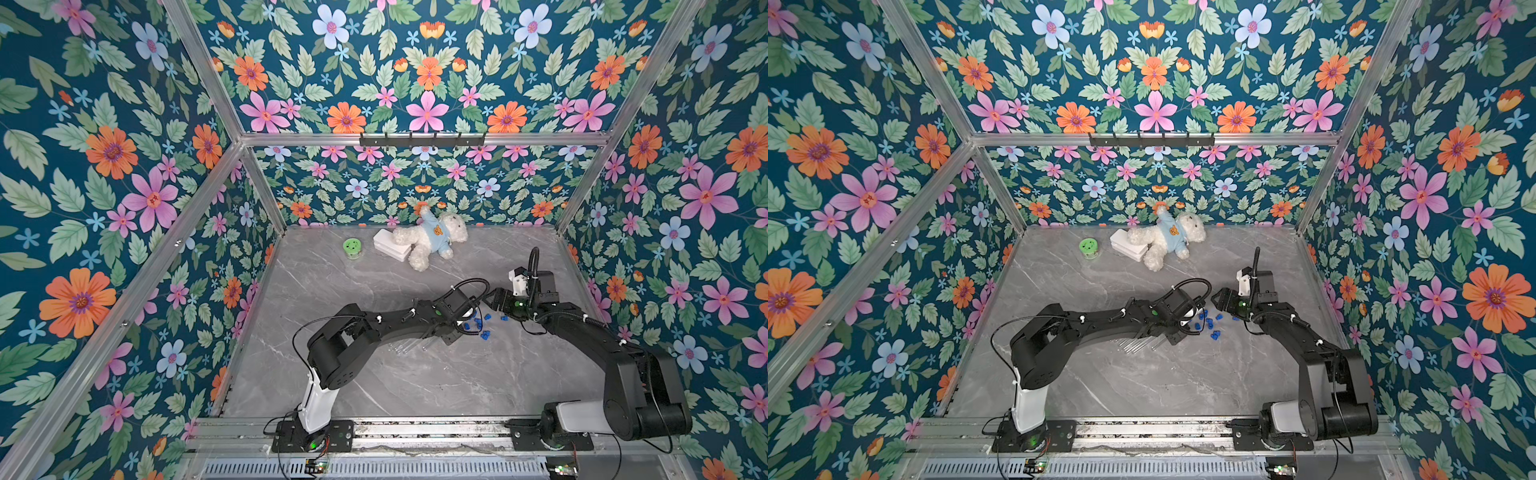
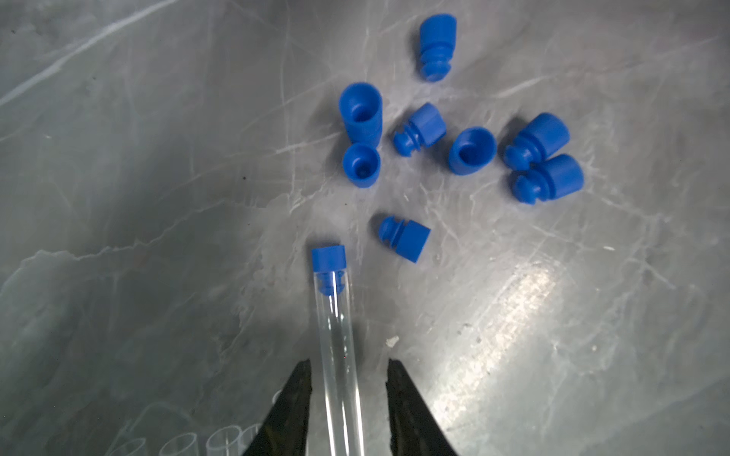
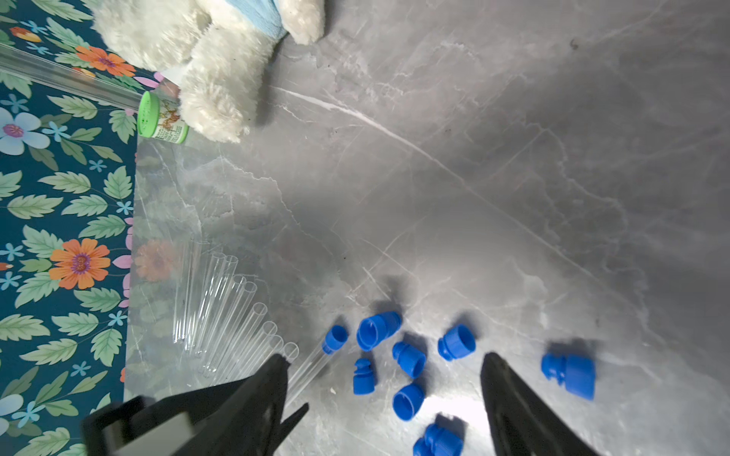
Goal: Remove stoppers from test tubes
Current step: Pick up the test tube at the center of the board.
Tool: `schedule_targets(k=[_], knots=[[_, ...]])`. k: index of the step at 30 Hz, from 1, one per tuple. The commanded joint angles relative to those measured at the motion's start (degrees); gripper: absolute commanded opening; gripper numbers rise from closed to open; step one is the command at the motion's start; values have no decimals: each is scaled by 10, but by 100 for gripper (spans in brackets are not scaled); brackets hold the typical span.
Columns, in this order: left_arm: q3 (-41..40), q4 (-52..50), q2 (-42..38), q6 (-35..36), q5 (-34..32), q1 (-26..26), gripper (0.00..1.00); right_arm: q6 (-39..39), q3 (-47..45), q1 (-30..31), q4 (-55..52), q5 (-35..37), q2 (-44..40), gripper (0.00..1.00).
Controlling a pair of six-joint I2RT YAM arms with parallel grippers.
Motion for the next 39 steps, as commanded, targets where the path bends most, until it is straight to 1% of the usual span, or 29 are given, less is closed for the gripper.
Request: schedule_targets(k=[1,16,24,27,37,39], knots=[[7,-23,10,5,0,0,35,9,-3,-4,16,-7,-7,78],[21,-36,27,6,10,4,35,19,-14,-9,34,-13,-15,78],[24,-53,33,5,12,3,26,45,-35,-39,61,-33,-30,78],[21,-53,31,4,11,4,23,47,-42,-43,62,-25,-45,78],[32,-67,44,3,6,4,23,53,-57,-52,72,-18,-77,78],[30,-66,41,3,5,4,19,53,-57,-54,73,-20,-76,78]])
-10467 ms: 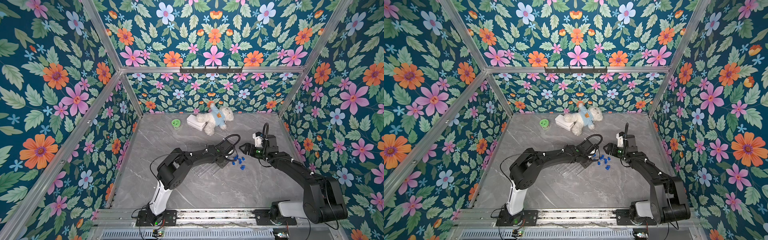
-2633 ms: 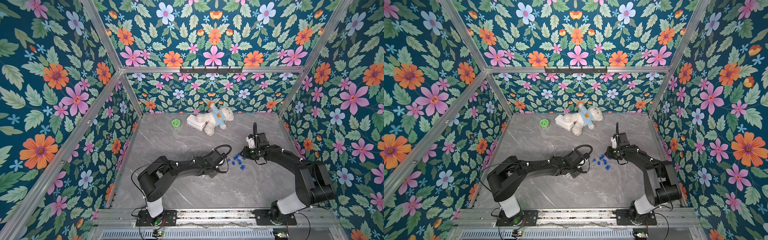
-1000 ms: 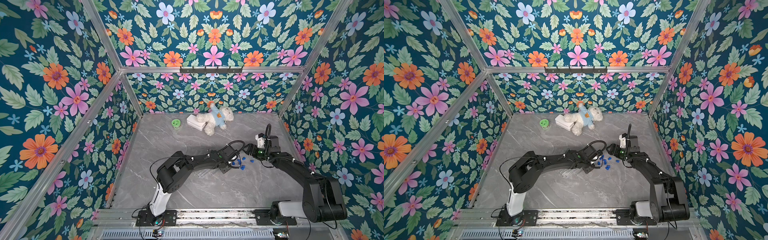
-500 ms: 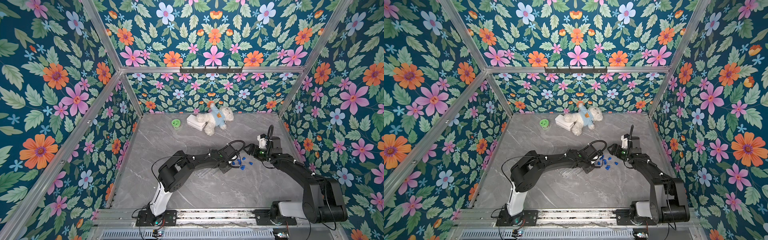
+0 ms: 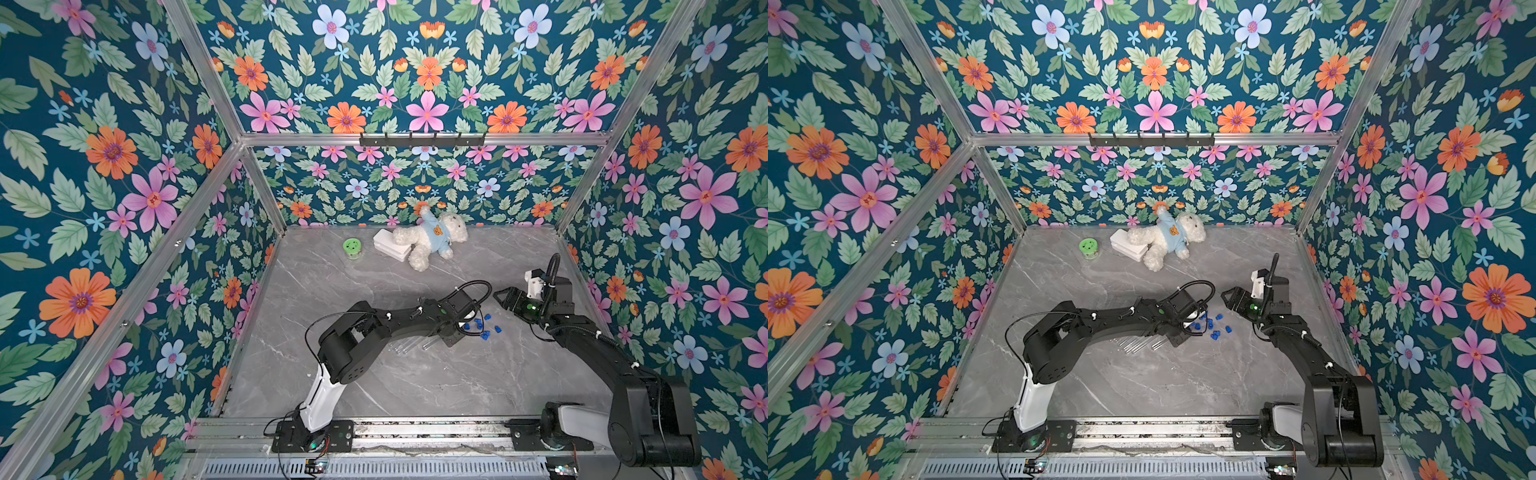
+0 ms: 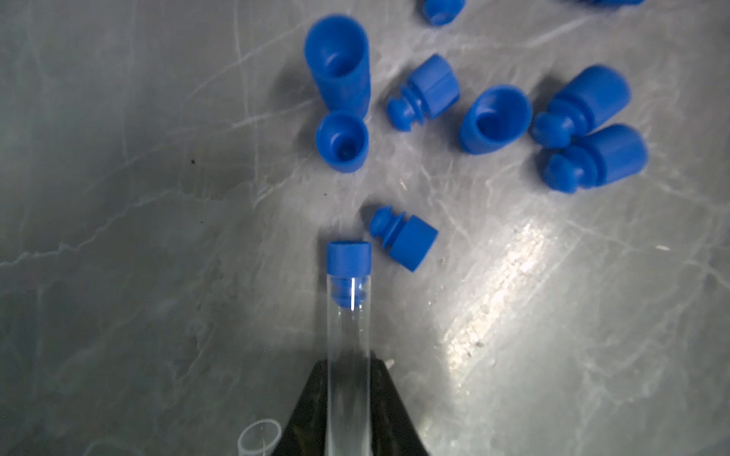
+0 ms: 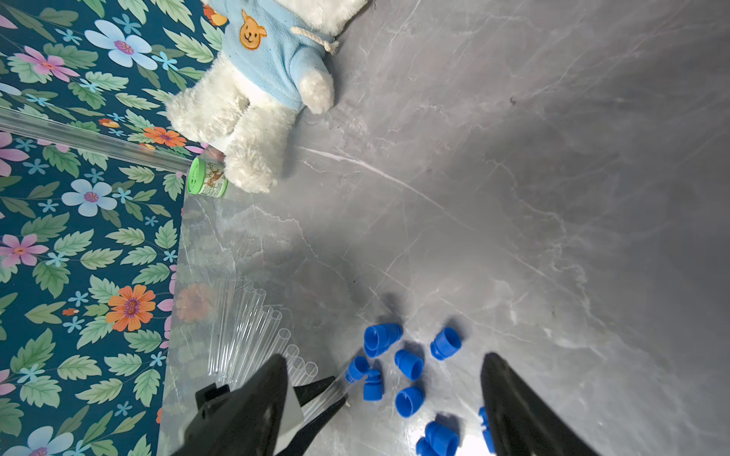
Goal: Remove stoppers from test tubes
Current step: Pick up the test tube at the center of the board.
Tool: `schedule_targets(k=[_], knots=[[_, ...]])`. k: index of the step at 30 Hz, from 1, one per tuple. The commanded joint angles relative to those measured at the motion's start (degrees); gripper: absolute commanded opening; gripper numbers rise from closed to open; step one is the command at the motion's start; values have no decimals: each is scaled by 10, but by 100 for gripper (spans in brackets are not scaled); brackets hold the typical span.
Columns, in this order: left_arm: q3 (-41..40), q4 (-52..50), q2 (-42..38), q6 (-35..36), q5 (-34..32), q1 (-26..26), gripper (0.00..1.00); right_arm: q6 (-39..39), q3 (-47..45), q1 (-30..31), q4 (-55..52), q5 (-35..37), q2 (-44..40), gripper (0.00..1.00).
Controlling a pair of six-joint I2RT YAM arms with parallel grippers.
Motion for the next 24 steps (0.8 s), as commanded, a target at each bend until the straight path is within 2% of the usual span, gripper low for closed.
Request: schedule_targets(k=[1,7,24], knots=[[-4,-33,-2,1,-7,0,17,7,0,-1,16,1,-1,78],[-20,-27,-35,-1,-27,5,7,4,-1,-1,24,-16,7,78],[-167,72,-219,15,-63,12,1,-3,15,16,60,-96,64,77]])
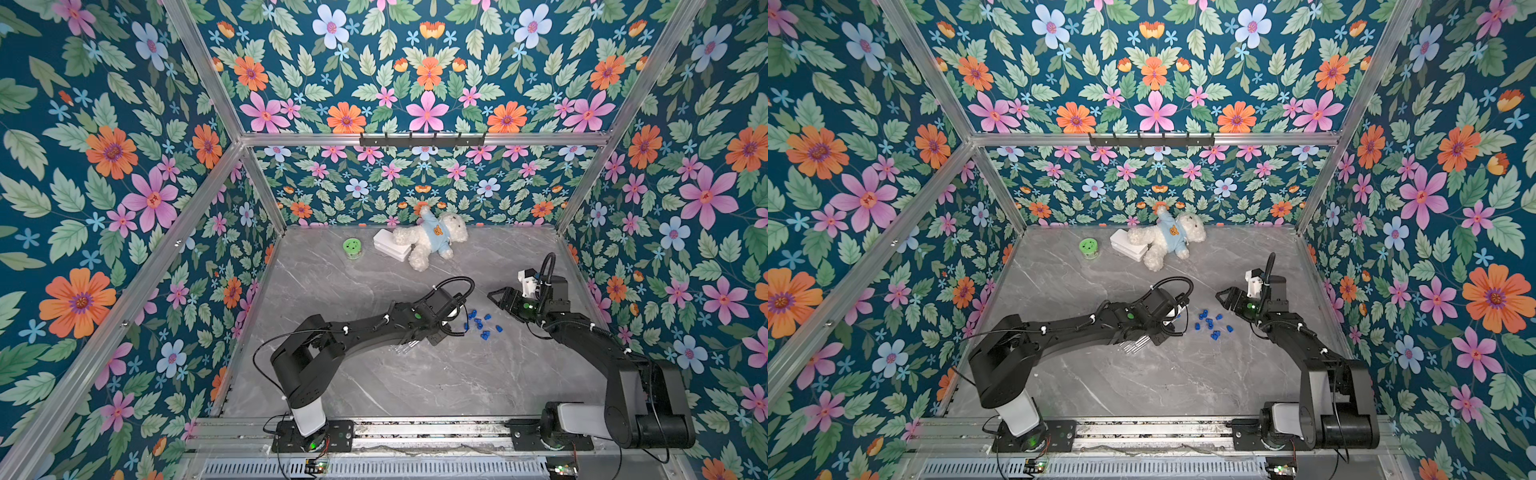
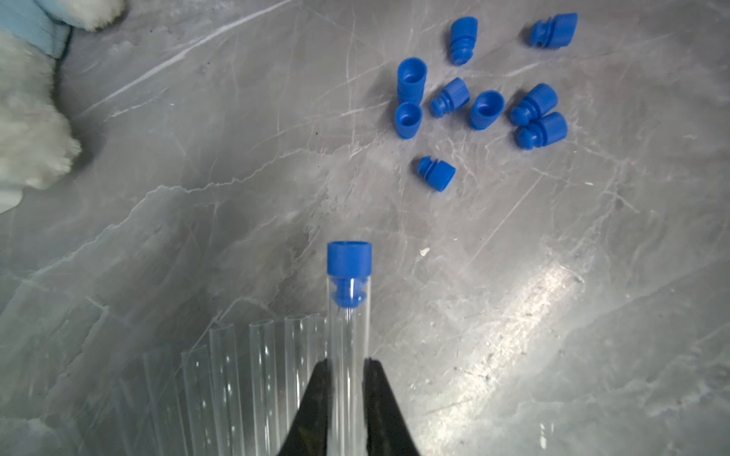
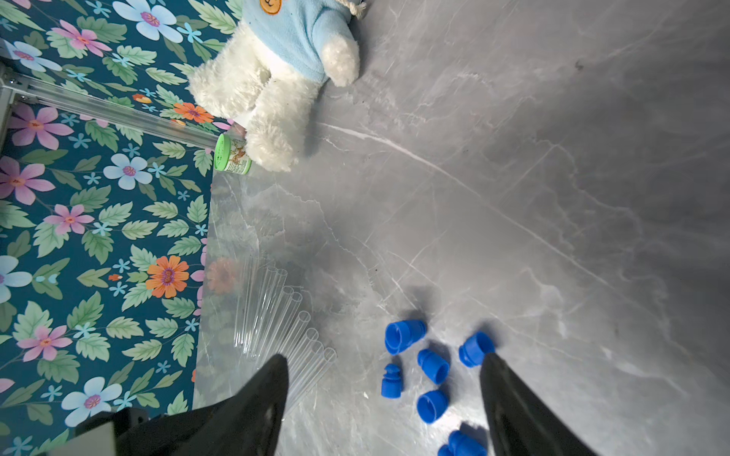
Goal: Remove stoppers from test tubes
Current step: Pick up the test tube at the center of the board, then open the stopper on the test tube.
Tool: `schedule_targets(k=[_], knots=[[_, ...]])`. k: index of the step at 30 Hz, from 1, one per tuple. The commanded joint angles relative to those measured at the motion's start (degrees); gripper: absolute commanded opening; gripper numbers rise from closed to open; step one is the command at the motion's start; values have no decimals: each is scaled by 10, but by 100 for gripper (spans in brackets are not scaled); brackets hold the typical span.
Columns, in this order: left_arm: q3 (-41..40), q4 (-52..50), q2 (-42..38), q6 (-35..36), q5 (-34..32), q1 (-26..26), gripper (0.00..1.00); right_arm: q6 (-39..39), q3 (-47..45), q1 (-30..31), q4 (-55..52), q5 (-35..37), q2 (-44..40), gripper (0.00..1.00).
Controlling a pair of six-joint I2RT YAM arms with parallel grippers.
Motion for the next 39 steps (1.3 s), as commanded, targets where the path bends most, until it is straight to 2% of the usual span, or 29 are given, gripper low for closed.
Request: schedule_targets(k=[1,9,18,33,39], knots=[[-19,29,-24,12,-16,4,1,-6,11,16,19,-25,9,77],[-62,40,-73,20,-22,9,0,-26,43,57,10,-72,47,76],[-124,73,-143,38,3,27,1,-37,71,94,1,-116,91,76],[-146,96,-156,50,47,39,0,-39,90,129,11,-162,122,74],[-145,97,-151,50,46,39,0,-46,102,153,6,-178,134,71]])
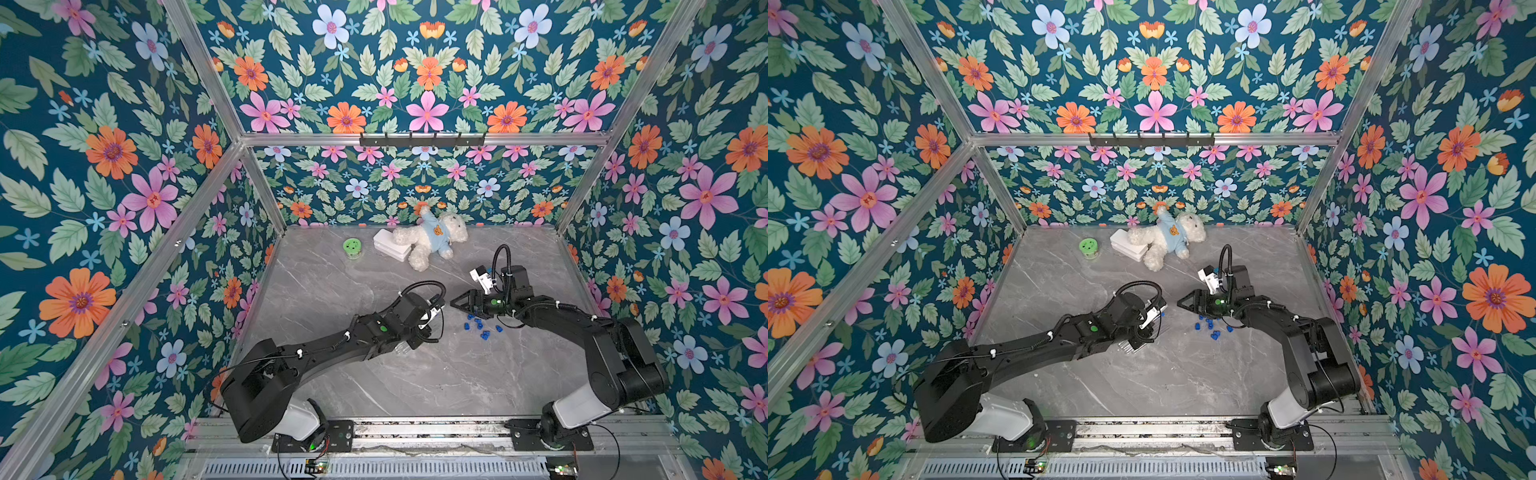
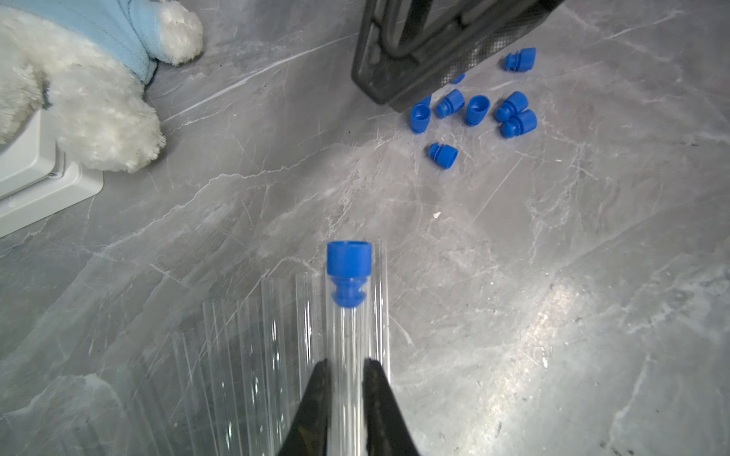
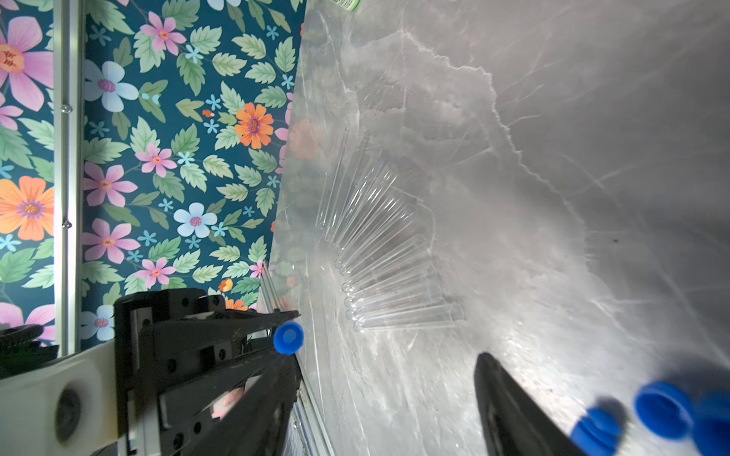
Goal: Remove stoppers from test tubes
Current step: Open the stopper on the test tube.
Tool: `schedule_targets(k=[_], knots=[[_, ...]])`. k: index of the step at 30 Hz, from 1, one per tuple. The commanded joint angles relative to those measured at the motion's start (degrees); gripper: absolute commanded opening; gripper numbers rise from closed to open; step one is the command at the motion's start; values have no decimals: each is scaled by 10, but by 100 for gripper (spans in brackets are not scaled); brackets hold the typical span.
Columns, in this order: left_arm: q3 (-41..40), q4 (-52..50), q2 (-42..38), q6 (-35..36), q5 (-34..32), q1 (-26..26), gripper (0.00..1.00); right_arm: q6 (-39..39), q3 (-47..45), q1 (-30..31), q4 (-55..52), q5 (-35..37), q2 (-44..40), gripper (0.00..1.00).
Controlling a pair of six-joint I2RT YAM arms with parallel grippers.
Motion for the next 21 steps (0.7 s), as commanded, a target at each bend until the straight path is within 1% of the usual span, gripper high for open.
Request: schedule_targets(k=[1,4,8,21], knots=[[3,16,3,7,7,1,0,-14,9,12,3,-18,3,70],[3,17,5,7,11,1,0,-19,14,21,-2,-22,7,68],[3,19,7,7,14,1,0,-18,18,28,0,-29,16,64],[3,22,10,6,14,1,0,-33,35,56,-17,-39,29,54]])
